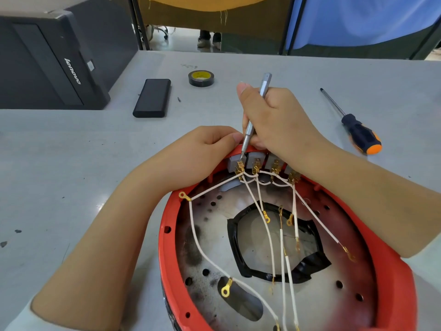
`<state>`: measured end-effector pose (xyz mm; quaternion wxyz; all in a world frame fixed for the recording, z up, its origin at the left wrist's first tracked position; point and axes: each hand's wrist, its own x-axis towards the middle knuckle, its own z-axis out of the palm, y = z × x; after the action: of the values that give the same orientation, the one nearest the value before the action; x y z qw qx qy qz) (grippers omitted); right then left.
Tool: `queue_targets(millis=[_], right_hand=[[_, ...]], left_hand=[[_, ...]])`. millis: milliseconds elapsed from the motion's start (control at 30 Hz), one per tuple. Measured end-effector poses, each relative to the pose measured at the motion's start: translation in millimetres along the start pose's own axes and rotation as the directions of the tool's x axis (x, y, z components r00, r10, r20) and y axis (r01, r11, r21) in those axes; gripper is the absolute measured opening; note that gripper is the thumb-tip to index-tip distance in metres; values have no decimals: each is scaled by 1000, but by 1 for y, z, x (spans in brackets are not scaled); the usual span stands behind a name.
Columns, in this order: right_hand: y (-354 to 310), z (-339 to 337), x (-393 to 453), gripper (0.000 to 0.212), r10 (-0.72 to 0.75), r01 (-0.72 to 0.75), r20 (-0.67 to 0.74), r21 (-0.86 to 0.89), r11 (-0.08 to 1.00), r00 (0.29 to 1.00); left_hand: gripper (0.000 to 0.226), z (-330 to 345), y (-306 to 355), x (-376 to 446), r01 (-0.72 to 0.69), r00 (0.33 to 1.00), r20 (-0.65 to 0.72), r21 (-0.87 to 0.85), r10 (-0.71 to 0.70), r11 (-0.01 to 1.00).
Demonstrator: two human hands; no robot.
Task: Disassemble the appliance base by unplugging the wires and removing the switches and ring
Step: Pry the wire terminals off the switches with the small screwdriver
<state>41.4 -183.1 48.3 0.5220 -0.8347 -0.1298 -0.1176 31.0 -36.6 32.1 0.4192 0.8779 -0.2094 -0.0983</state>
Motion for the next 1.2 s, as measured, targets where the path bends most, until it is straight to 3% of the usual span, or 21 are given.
queue_targets(millis=[200, 467, 767, 1200], right_hand=[[2, 5, -3, 50, -91, 90, -7, -121, 989, 996], [0, 3, 2, 53, -36, 41, 68, -74, 996, 997], [3, 0, -2, 52, -68, 68, 9, -18, 998, 998], [1, 4, -3, 50, -88, 89, 18, -71, 994, 996]], left_hand=[[39, -1, 0, 0, -2, 1000, 21, 3, 2, 1000], [38, 0, 0, 0, 5, 1000, 22, -6, -4, 1000], [36, 0, 0, 0, 13, 1000, 11, 3, -13, 1000], [36, -1, 2, -1, 14, 1000, 20, 17, -15, 1000]])
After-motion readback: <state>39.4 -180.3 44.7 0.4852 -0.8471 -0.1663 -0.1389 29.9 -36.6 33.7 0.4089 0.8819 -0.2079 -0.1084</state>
